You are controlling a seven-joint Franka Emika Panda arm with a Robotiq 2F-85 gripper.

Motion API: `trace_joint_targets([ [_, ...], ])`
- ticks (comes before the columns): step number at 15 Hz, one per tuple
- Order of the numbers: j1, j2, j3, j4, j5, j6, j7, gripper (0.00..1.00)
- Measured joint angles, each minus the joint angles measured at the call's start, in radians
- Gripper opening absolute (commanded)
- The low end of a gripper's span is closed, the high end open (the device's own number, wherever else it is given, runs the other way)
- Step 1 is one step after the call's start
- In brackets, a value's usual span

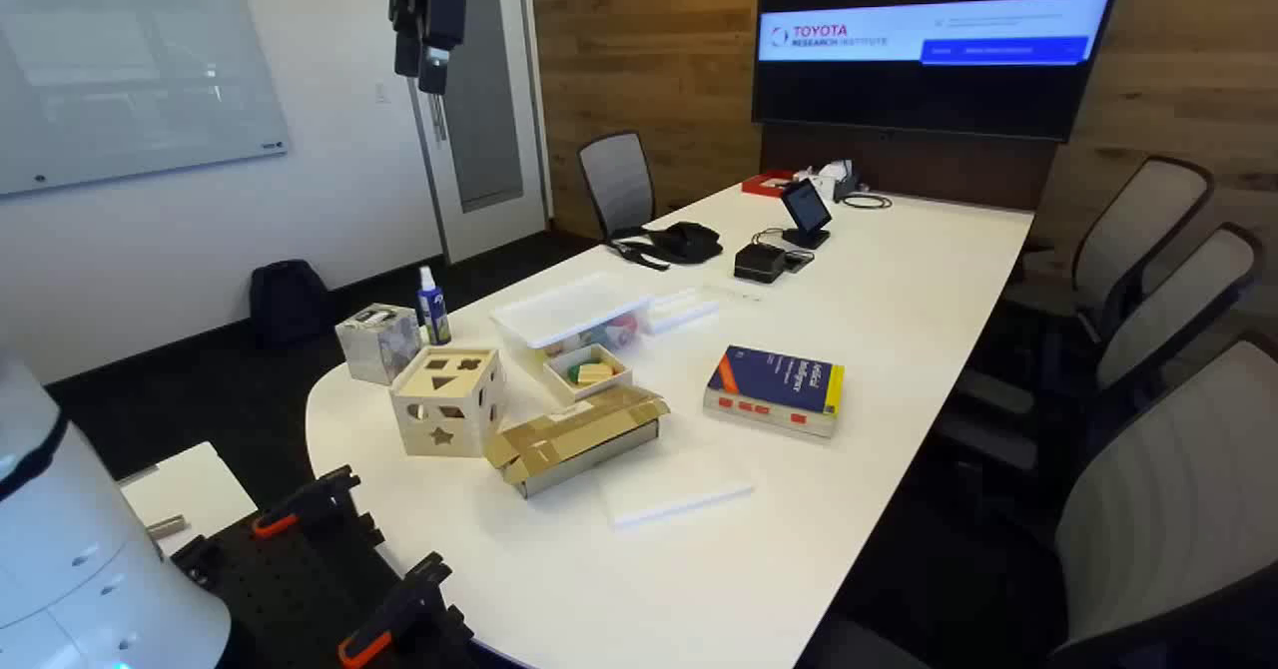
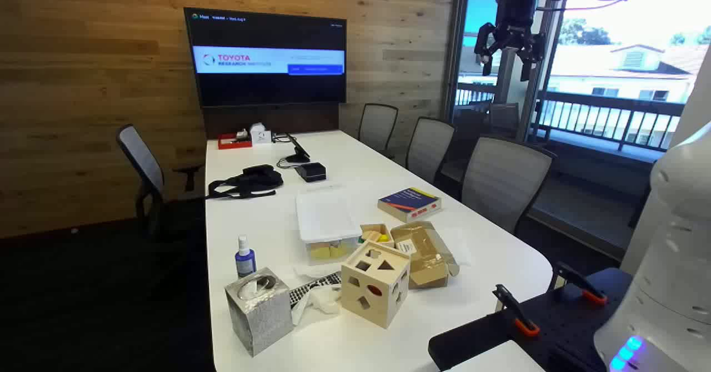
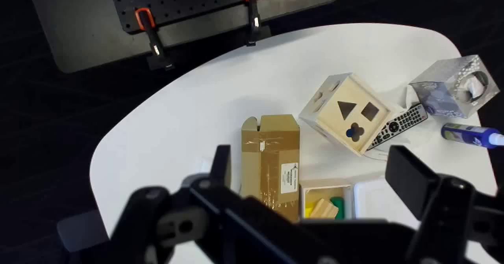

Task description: Remove the white lid from the clear container.

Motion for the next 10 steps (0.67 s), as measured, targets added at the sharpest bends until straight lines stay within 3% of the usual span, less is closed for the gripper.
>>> trace_joint_targets([
  [5, 0.001, 0.025, 0.018, 0.002, 0.001, 0.02, 0.0, 1.0],
  [10, 0.041, 0.214, 0.125, 0.02, 0.099, 0.219, 0.084, 1.0],
])
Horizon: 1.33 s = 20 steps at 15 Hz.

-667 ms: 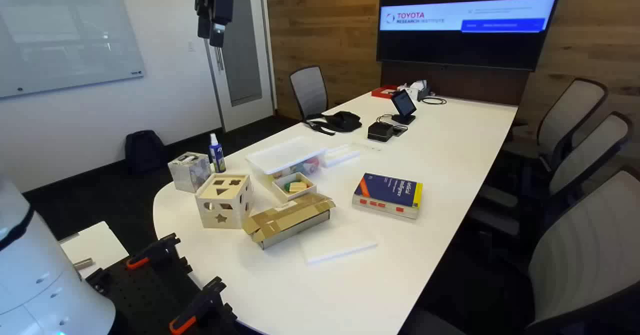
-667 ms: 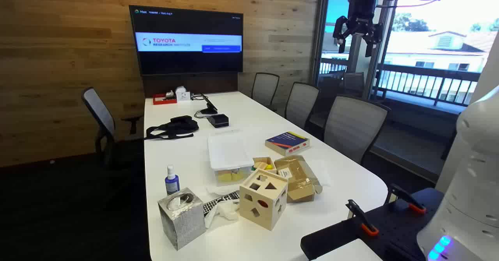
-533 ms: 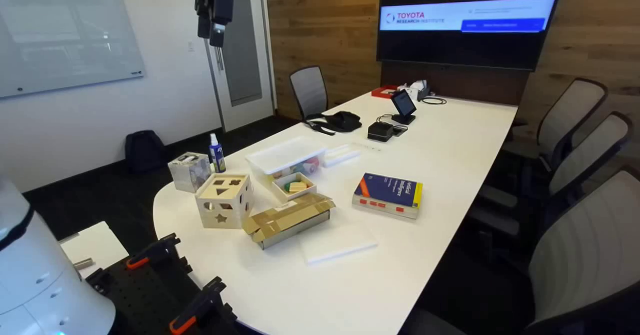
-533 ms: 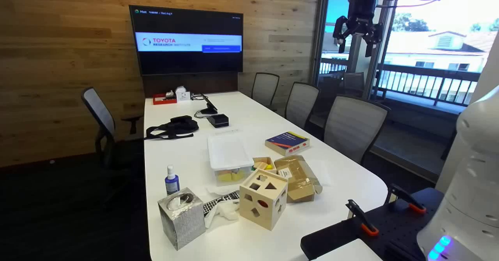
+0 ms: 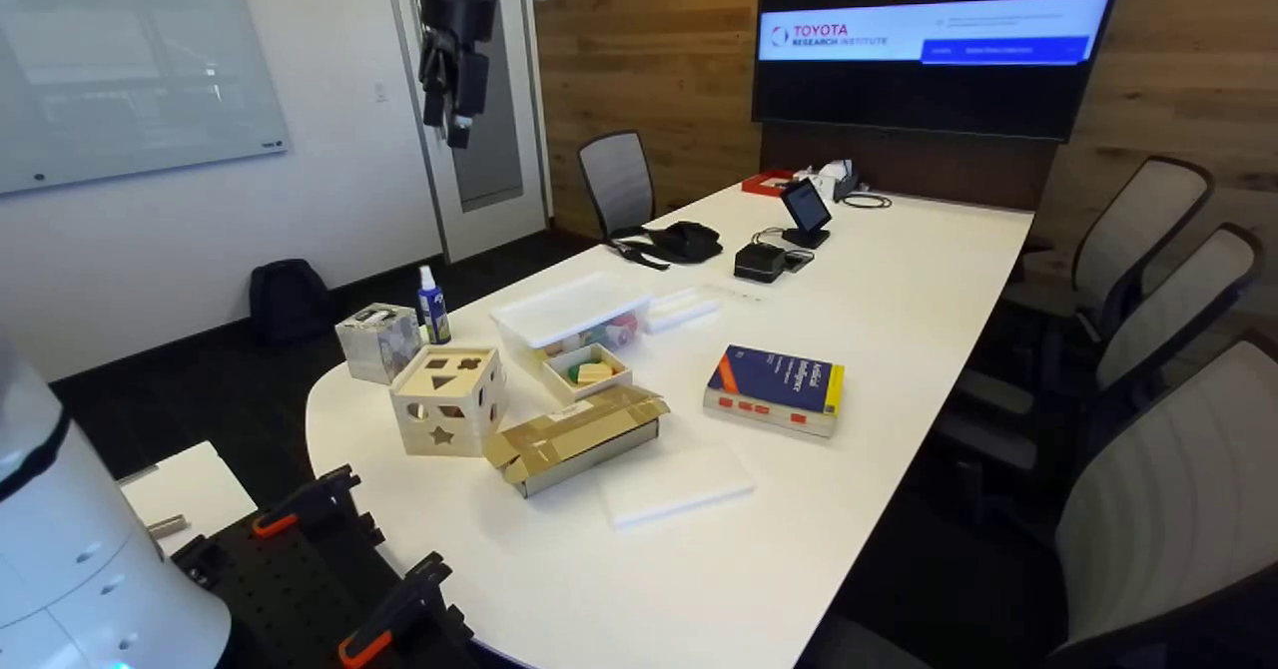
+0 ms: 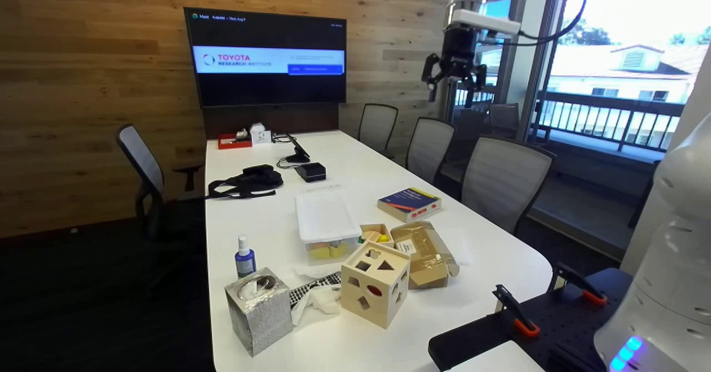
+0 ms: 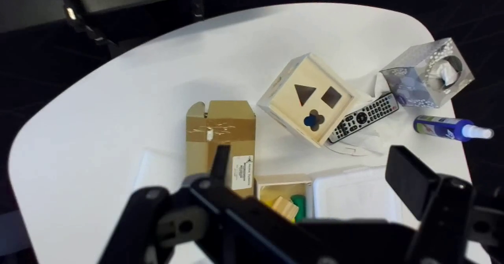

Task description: Remove the white lid from the clear container.

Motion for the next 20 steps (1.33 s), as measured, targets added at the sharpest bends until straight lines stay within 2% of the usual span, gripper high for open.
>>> trace_joint_targets([
  [5, 0.096, 0.263, 0.088, 0.048, 0.053, 0.265, 0.146, 1.0],
  [10, 0.232, 0.528, 0.114, 0.086, 0.052, 0.647, 0.415, 1.0],
  [13, 0.295, 0.647, 0.104, 0.088, 0.052, 0.877, 0.572, 1.0],
  [15, 0.328, 0.699, 0.081, 0.088, 0.051, 0.979, 0.67, 1.0],
  [20, 0.415, 0.779, -0.017, 0.095, 0.04, 1.091, 0.946, 1.0],
])
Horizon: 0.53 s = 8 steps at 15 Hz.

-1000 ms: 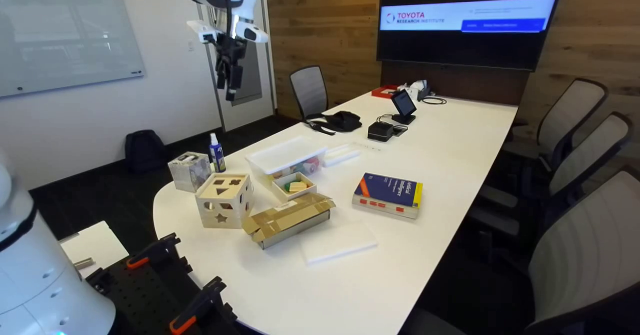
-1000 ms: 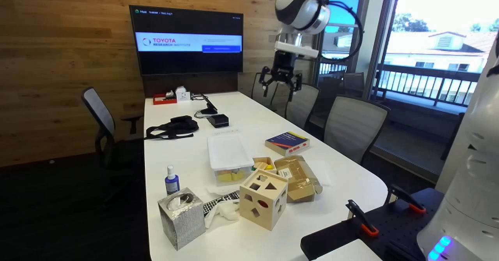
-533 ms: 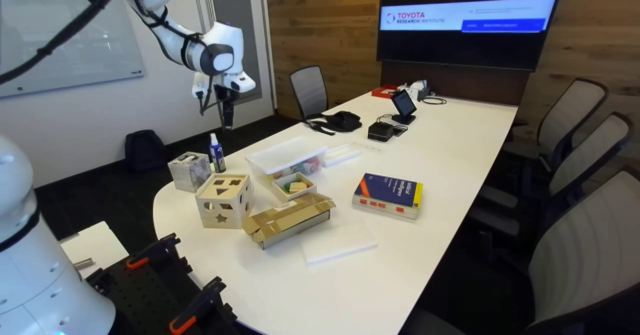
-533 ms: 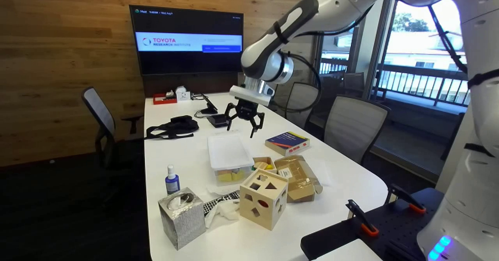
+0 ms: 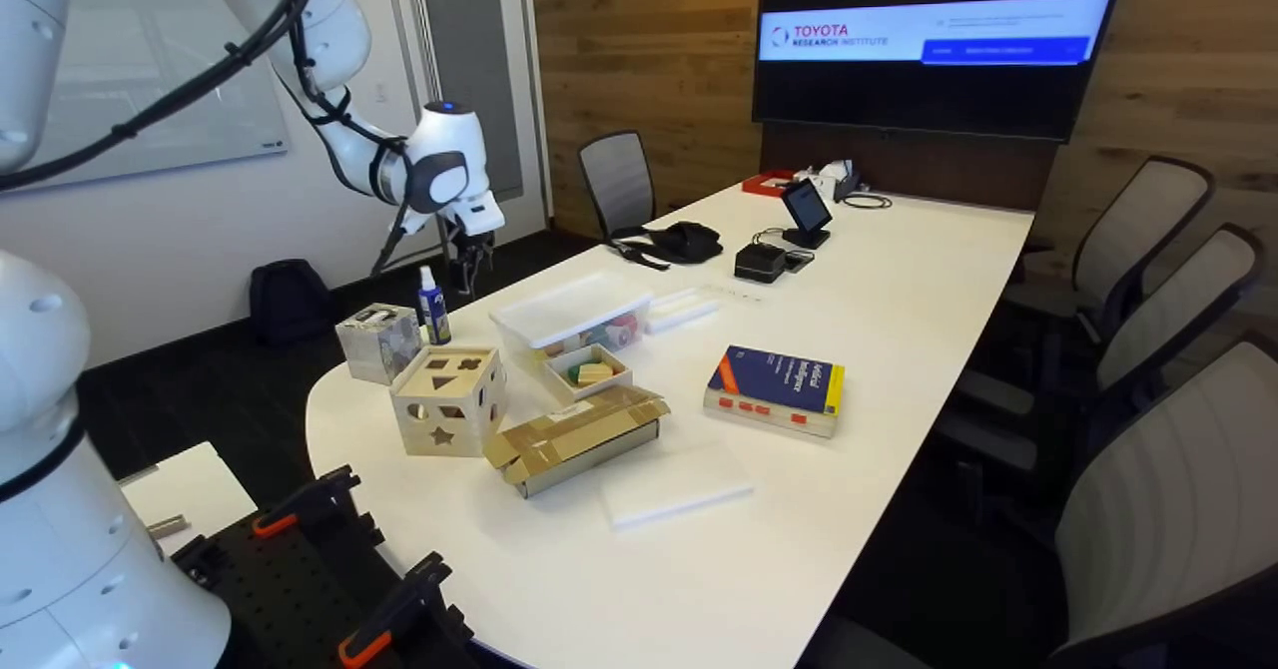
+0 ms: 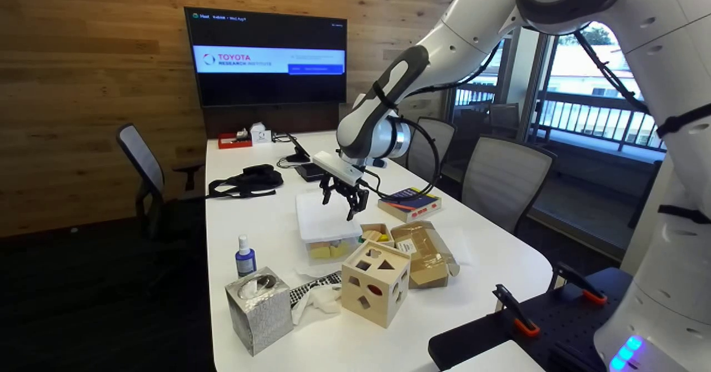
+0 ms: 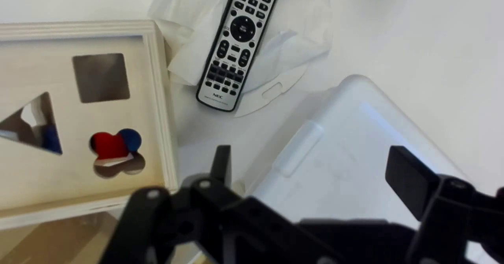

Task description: Remove the white lid from the clear container.

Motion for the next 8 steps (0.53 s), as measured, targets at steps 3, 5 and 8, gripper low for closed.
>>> trace_joint_targets([
  [3, 0.047, 0.049, -0.057, 0.031, -0.026, 0.008, 0.164, 1.0],
  [5, 0.056, 0.085, -0.067, 0.063, -0.049, 0.009, 0.222, 1.0],
  [8, 0.058, 0.143, -0.067, 0.12, -0.07, 0.009, 0.252, 1.0],
])
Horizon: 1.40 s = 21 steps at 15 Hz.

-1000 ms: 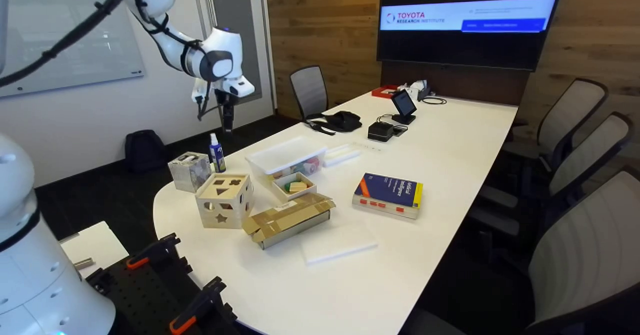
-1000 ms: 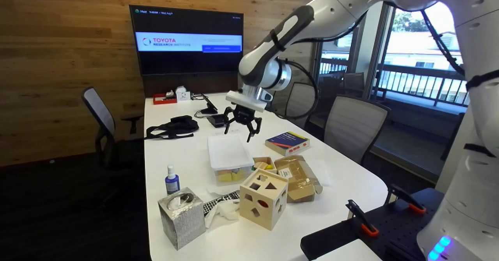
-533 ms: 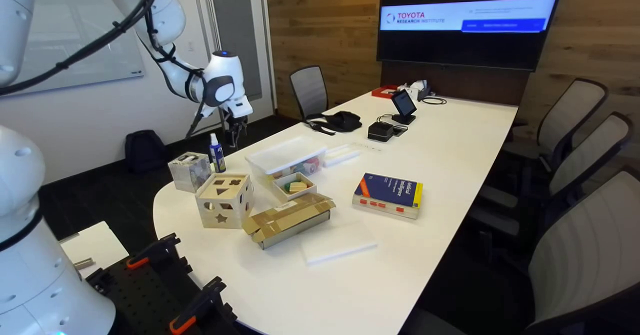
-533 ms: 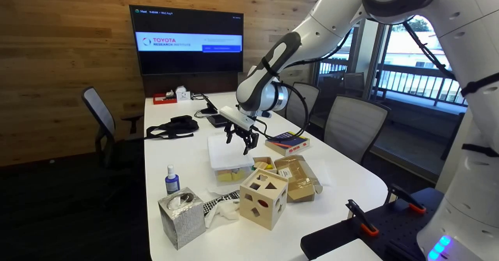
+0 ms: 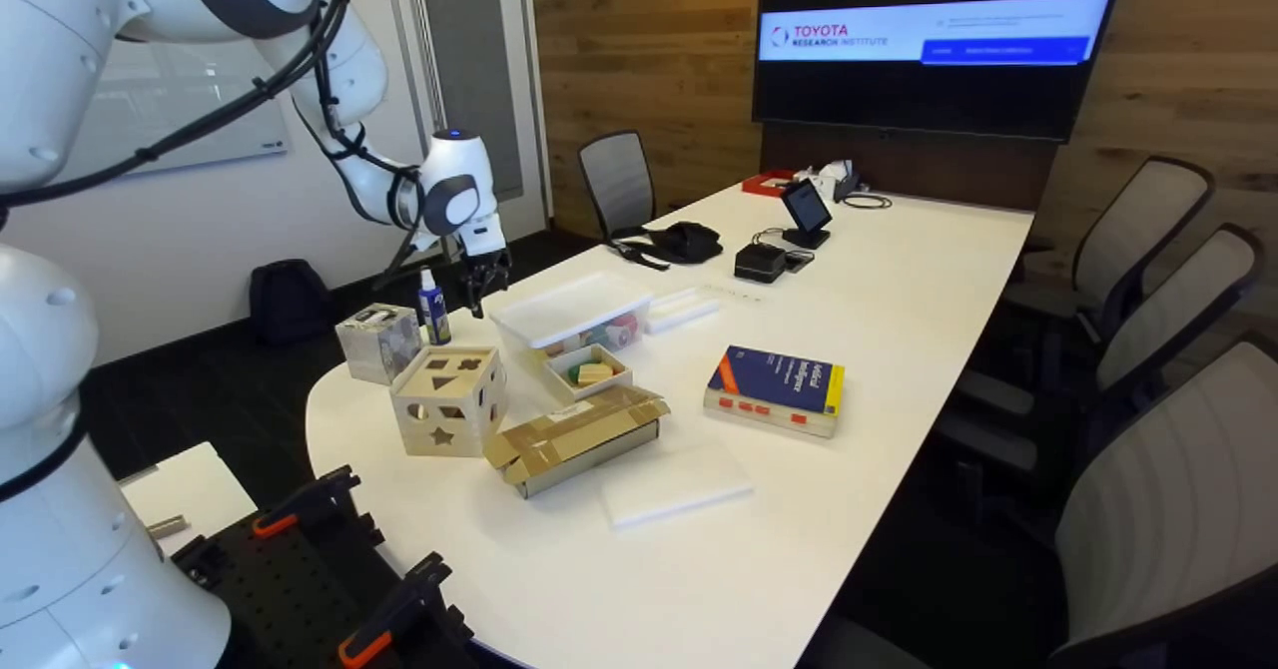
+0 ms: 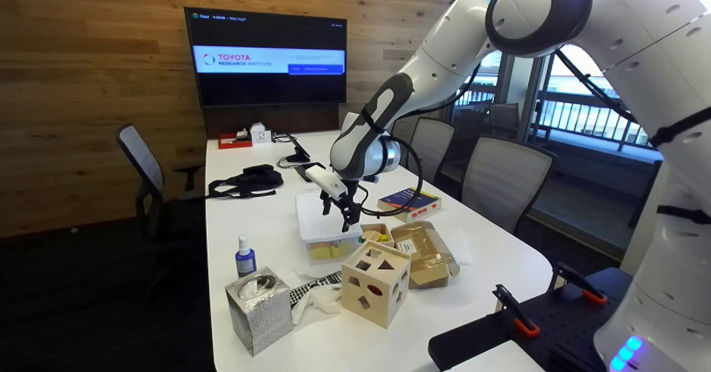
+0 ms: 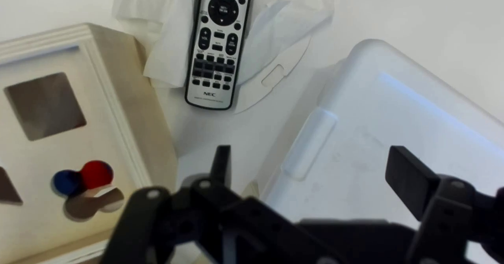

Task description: Remove the white lid from the clear container.

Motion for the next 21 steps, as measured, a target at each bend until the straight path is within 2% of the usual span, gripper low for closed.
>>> trace_joint_targets([
  [12, 0.001, 0.233, -0.016, 0.239, -0.023, -0.003, 0.016, 1.0],
  [13, 0.001, 0.248, -0.019, 0.256, -0.025, -0.004, 0.016, 0.75],
  [14, 0.002, 0.26, -0.021, 0.27, -0.026, -0.004, 0.016, 0.72],
  [16, 0.004, 0.277, -0.027, 0.292, -0.028, -0.009, 0.016, 0.56],
  [21, 0.005, 0.285, -0.033, 0.321, -0.029, -0.014, 0.017, 0.25],
])
